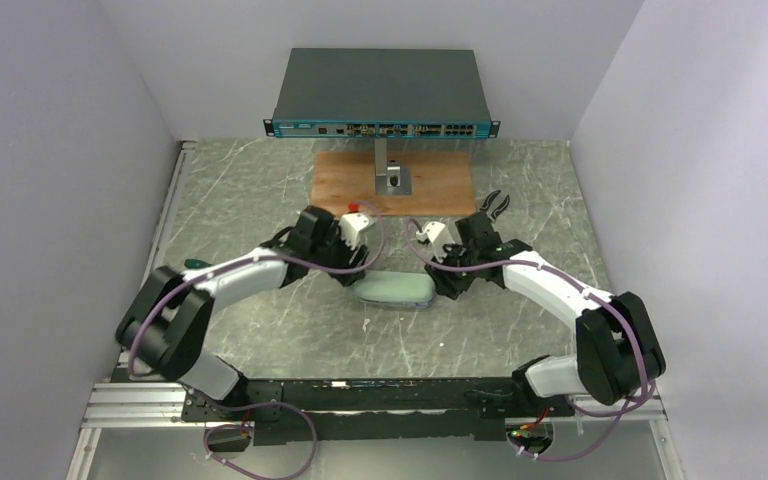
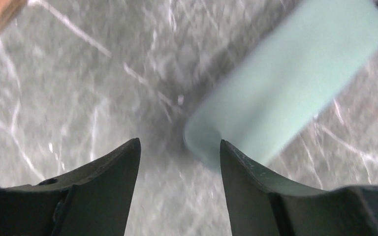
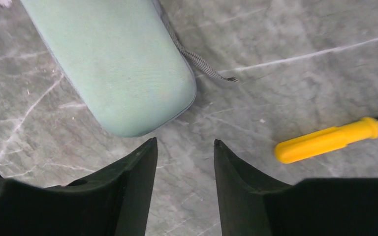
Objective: Open the umbrella
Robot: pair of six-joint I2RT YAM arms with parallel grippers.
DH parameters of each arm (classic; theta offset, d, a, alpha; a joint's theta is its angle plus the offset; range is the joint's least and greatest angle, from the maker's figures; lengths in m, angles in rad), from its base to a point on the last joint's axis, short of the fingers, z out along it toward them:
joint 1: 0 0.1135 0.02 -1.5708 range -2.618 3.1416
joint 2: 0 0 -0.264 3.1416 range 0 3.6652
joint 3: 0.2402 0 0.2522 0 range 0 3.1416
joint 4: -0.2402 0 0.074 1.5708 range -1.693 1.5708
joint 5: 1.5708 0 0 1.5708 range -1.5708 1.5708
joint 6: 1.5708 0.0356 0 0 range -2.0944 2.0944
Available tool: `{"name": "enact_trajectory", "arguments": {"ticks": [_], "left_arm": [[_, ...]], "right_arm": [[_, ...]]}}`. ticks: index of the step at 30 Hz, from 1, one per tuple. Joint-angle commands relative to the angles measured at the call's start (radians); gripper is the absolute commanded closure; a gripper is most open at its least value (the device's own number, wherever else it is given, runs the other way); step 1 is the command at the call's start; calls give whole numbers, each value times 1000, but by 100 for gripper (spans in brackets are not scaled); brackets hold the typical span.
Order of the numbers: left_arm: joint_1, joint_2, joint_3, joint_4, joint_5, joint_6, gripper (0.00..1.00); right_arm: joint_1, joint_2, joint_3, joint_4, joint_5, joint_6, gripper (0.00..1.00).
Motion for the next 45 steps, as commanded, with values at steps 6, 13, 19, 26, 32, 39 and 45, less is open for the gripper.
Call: {"name": "enact_trajectory", "arguments": {"ticks": [6,13,19,26,32,39,45], "left_arm": [[33,-394,-427,334,18,-87,28],[-44,-344,-491,407,4,-76,30],[-72,-227,-453,476,-6,-121,33],[-97,-120,-413,513,-55,-179,47],[-97,-105,-387,490,-54,-219,66],[-43,-160,-396,437,-13,-220,94],[31,-174,-387,379,16,-195,100]], "right_arm": [[-36,33,233,-97,-172,159,29],[100,121,273,-40,-119,218,22],[153,176,218,23,-81,190,21],[158,198,159,65,-55,179,24],[159,194,128,77,-52,164,32],[180,167,73,95,-23,112,38],[201,144,27,105,7,28,49]]}}
